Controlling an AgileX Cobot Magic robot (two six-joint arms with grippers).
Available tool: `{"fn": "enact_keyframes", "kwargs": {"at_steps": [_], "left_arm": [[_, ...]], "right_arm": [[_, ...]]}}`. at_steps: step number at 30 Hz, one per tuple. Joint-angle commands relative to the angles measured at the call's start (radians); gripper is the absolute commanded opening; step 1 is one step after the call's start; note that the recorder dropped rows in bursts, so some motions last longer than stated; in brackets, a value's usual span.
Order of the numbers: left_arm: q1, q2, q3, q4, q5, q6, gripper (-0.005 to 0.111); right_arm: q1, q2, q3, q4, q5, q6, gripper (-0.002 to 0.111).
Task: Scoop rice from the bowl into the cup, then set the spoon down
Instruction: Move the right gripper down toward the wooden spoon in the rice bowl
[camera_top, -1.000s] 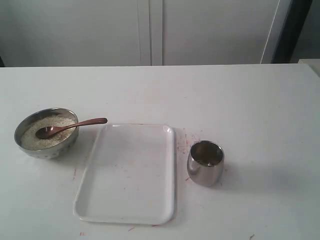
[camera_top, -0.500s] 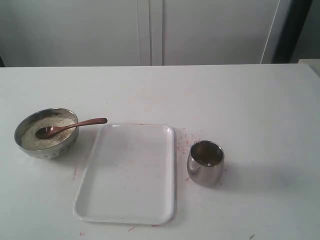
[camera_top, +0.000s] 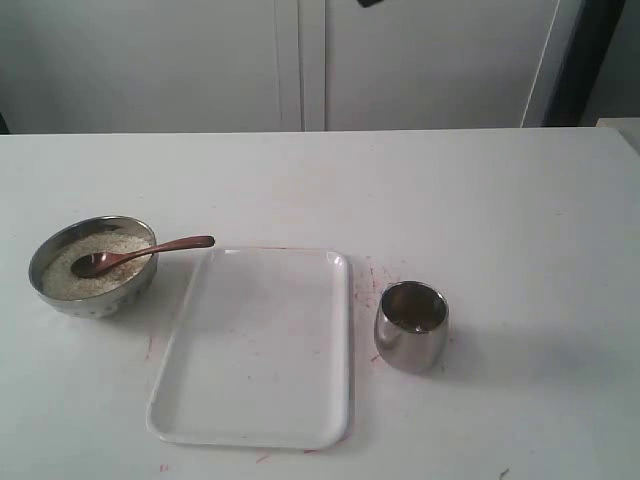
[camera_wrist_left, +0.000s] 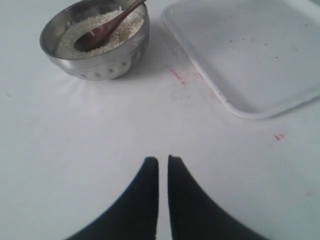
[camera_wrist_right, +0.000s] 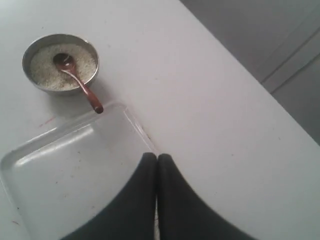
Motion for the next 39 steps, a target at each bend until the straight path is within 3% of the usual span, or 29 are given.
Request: {"fn": "enact_keyframes", "kwargs": {"at_steps": [1,8,18,35,39], "left_arm": [[-0.005,-0.003,0.005,-0.011,0.003,0.003,0.014],[-0.005,-0.003,0.005,-0.011,0.003,0.003,0.014],[-0.005,-0.003,0.005,-0.011,0.003,0.003,0.014],[-0.005,-0.003,0.005,-0.011,0.003,0.003,0.014],[-0.005,-0.003,0.005,-0.011,0.003,0.003,0.014]], "right_arm": [[0.021,0.056,-0.005,0.038,0.024,-0.100,0.000],[0.138,0.170,-0.005,0.042,0.040,-0.212,0.000],[0.269,0.330,-0.005,-0.002,-0.093,-0.228,0.000],[0.280,0.520,-0.029,-0.015,-0.381,-0.180,0.000],[0.295,0.549,-0.038,-0.015,-0.381,-0.223,0.010]]}}
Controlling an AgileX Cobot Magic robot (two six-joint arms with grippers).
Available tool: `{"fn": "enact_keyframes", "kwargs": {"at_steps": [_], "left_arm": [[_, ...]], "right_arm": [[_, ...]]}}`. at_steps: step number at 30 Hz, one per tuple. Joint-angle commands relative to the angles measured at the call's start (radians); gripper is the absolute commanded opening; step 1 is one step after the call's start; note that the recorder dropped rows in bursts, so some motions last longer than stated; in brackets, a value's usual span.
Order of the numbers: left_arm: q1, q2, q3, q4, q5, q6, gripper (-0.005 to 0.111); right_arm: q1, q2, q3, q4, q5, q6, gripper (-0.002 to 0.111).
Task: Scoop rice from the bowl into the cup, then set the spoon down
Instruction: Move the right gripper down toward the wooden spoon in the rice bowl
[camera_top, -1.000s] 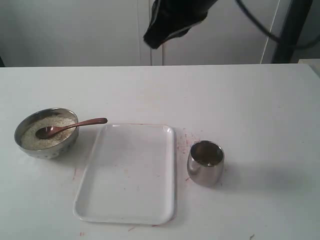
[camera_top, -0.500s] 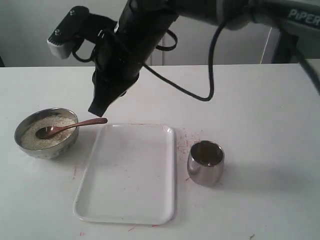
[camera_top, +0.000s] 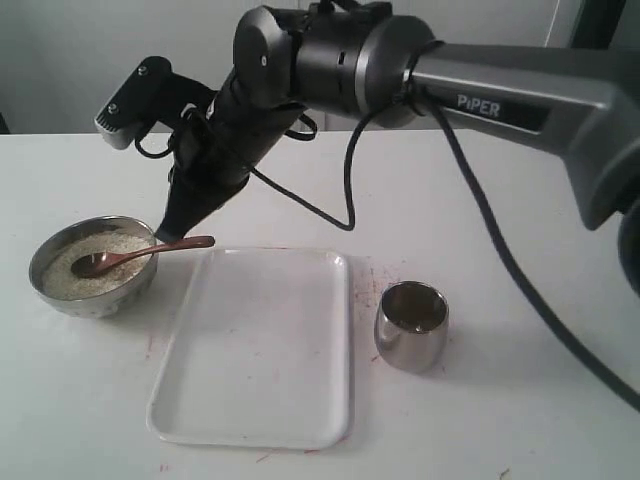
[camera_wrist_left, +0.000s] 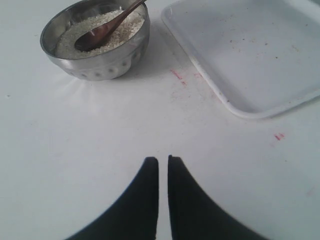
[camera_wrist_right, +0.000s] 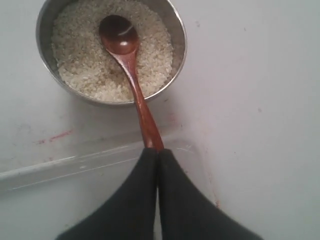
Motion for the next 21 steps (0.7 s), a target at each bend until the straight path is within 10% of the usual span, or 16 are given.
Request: {"fn": "enact_keyframes", "kwargs": {"at_steps": [1,8,21], "left_arm": [[-0.005,-0.003,0.005,-0.011,0.003,0.003,0.014],[-0.005,-0.003,0.005,-0.011,0.003,0.003,0.014],[-0.005,-0.003,0.005,-0.011,0.003,0.003,0.014]], "right_arm": [[0.023,0.026,-0.017,0.001,-0.015,-0.052,0.014],[0.078,0.084,-0.076,-0.016,-0.059,-0.054,0.040],[0.122,0.183,-0.254,-0.309,0.092,0.044,0.041]]}}
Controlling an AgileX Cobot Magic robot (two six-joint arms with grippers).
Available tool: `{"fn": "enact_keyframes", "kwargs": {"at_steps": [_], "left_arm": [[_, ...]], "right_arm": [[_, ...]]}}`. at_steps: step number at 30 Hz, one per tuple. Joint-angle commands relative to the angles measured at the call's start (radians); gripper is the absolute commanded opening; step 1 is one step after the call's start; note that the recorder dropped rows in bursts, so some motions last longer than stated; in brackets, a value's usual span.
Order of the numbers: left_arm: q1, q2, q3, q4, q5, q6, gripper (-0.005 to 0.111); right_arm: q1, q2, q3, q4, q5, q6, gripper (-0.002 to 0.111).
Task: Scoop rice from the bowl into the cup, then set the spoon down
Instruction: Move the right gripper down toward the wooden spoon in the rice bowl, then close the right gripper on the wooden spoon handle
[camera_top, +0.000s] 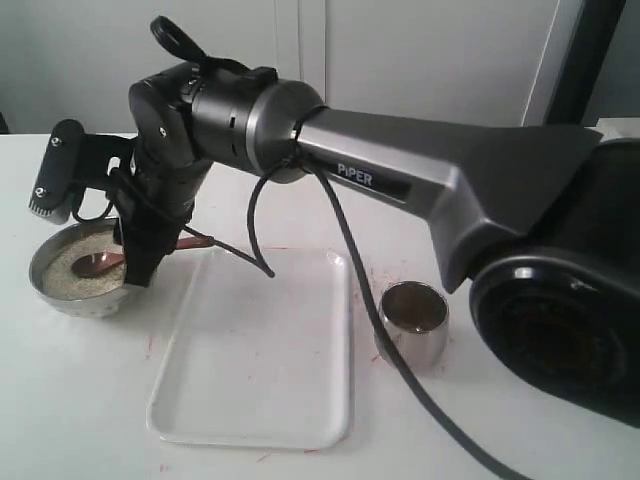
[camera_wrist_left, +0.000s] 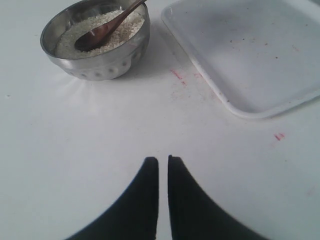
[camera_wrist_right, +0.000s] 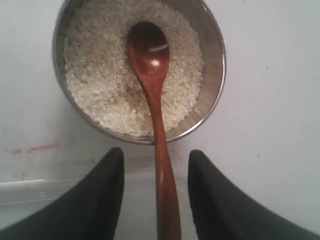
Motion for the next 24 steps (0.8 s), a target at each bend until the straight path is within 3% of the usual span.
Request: {"fn": "enact_keyframes", "kwargs": {"at_steps": [1,24], "left_arm": [[-0.005,-0.003,0.005,-0.011,0.003,0.003,0.014],[-0.005,-0.003,0.005,-0.011,0.003,0.003,0.014]], "right_arm": [[-0.011,0.012,-0.047,-0.043,0.038,0.037,0.041],[-0.015,0.100,-0.069,-0.104,0.018,0.059,0.038]]}}
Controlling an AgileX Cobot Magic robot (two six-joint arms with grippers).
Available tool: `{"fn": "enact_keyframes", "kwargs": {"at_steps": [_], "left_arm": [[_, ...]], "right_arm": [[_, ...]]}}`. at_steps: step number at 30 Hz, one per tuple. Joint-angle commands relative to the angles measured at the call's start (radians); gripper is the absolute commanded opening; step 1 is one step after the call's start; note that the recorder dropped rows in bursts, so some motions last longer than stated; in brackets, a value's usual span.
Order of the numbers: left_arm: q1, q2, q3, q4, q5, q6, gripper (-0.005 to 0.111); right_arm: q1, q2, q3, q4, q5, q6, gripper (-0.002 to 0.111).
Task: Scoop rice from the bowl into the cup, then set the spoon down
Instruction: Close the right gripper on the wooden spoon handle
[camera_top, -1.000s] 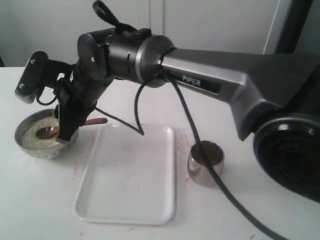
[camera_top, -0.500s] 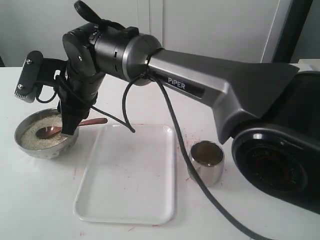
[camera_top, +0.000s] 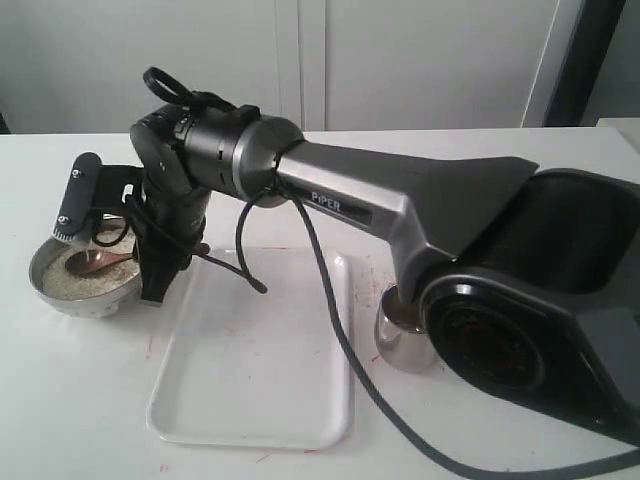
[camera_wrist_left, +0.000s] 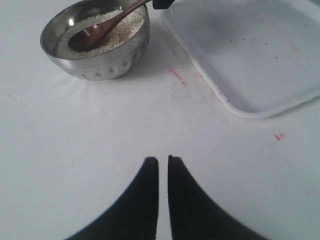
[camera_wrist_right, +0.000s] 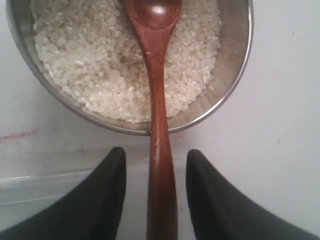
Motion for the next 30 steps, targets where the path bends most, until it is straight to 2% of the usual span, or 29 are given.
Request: {"fn": "enact_keyframes", "kwargs": {"at_steps": [1,6,21,30], "left_arm": [[-0.005,-0.003,0.005,-0.011,0.003,0.003,0.014],[-0.005,-0.003,0.005,-0.011,0.003,0.003,0.014],[-0.005,-0.003,0.005,-0.011,0.003,0.003,0.014],[-0.005,-0.003,0.005,-0.011,0.003,0.003,0.014]], "right_arm": [[-0.011,-0.003,-0.002,-0.031,-0.018,0.018,0.038],[-0.016,-0.003,-0.002,-0.091,-0.008,0.038,0.043],[-0.020,0.031,-0.002,-0.047,-0.002,0.054,0.043],[-0.020,0.030,-0.002,-0.047,0.005,0.054,0.038]]}}
